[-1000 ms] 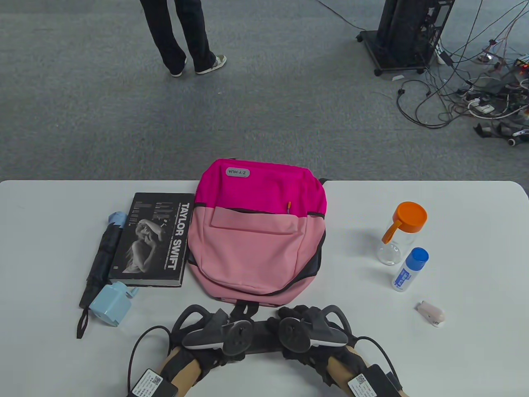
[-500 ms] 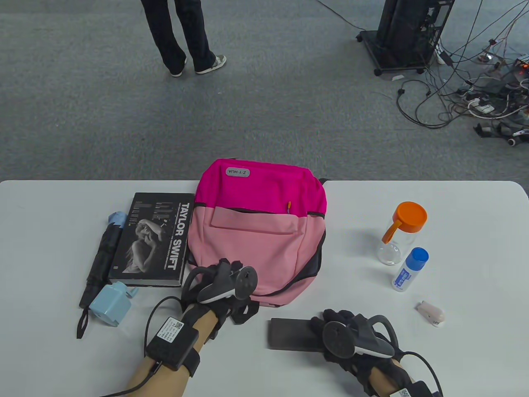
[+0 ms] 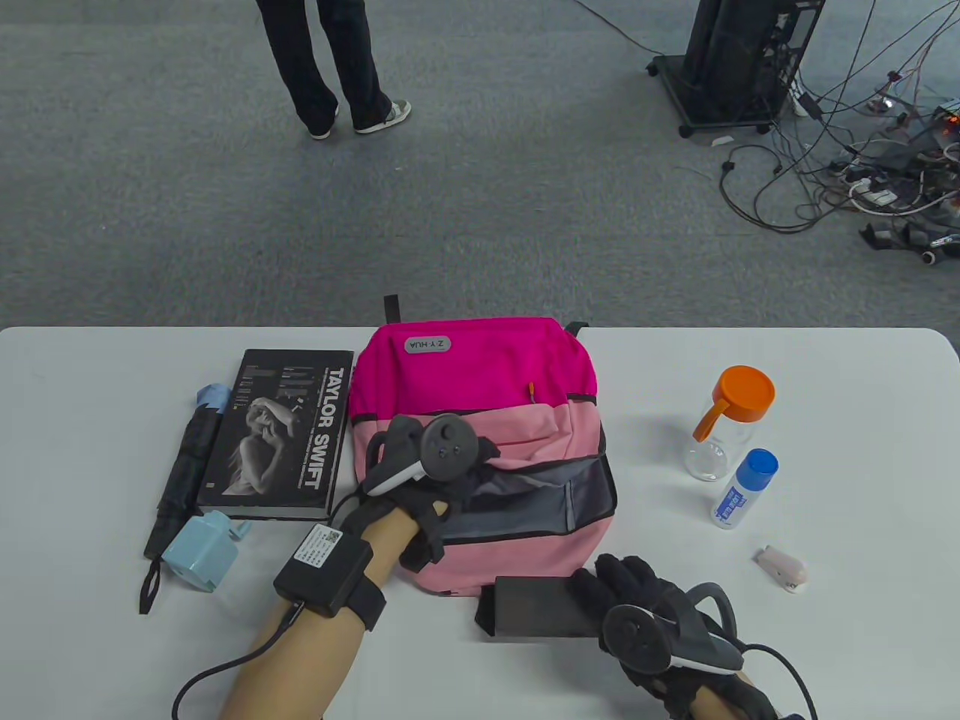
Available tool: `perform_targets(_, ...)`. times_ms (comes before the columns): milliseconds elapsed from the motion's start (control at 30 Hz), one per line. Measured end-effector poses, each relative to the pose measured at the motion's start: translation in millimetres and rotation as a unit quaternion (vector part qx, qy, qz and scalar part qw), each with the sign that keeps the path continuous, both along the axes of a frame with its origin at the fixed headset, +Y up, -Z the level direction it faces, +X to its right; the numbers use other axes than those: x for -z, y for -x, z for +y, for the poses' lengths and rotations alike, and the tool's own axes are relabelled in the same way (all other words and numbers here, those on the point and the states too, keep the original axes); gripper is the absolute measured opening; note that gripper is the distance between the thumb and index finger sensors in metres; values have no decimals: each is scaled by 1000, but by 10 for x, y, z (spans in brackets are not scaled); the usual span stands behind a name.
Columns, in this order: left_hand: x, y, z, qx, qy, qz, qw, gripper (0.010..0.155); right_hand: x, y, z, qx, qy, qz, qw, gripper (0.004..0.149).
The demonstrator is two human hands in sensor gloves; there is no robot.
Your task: Pack school bag
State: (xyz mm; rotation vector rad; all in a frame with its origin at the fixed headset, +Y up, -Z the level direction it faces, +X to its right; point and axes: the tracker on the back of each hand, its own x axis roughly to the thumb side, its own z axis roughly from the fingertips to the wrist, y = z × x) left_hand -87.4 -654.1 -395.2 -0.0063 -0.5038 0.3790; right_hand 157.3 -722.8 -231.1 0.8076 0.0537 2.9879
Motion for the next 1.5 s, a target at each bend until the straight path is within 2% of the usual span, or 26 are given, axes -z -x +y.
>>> perform_targets(67, 31, -47, 236, -42, -15, 2, 999, 47, 94, 33, 48, 17, -2, -13, 1000, 74)
perform_targets(133, 65, -99, 462, -29, -48, 1, 998, 48, 245, 106, 79, 42, -5, -26, 999, 74)
perform_targets(200, 94, -123, 572, -35, -59, 3, 998, 48, 353, 205, 81, 44, -8, -27, 999, 73)
perform_targets(367, 69, -175, 683, -67, -74, -21, 995, 47, 644, 565, 31, 8, -23, -19, 1000, 72)
perform_targets(467, 5, -163, 739, -95, -72, -30, 992, 46, 896, 767, -10, -20, -24, -24, 999, 72)
perform_targets(600, -70, -117, 835, -113, -56, -41, 991, 46, 1242, 958, -68, -16, -23, -42, 999, 72)
perform_targets(667, -89, -75, 872, -116, -57, -36, 991, 46, 1384, 1029, -167, -15, -21, -66, 998, 70)
perform_targets(767, -119, -27, 889, -118, -63, -24, 991, 46, 1476, 1092, -322, -25, -48, -94, 994, 69)
perform_targets(833, -130, -4, 873, -120, -61, -24, 991, 47, 1523, 1114, -408, -34, -29, -106, 993, 68)
perform_targets(967, -120, 60, 850, -117, -63, -12, 991, 47, 1526, 1107, -396, -32, -14, -111, 993, 71)
perform_targets(1067, -105, 96, 832, -103, -66, -3, 992, 47, 1441, 1083, -339, -32, -23, -82, 996, 78)
perform_targets(1200, -95, 116, 773, -89, -69, 1, 994, 48, 1280, 1072, -210, -8, -2, -40, 999, 79)
perform_targets(1267, -95, 131, 753, -86, -72, 4, 994, 48, 1167, 1070, -138, -2, 10, -12, 1000, 77)
perform_targets(1367, -100, 159, 717, -80, -72, 3, 994, 48, 906, 1033, -15, 20, 67, 26, 997, 76)
perform_targets(1500, -127, 167, 668, -83, -71, -13, 994, 49, 645, 930, 182, 62, 70, 63, 994, 70)
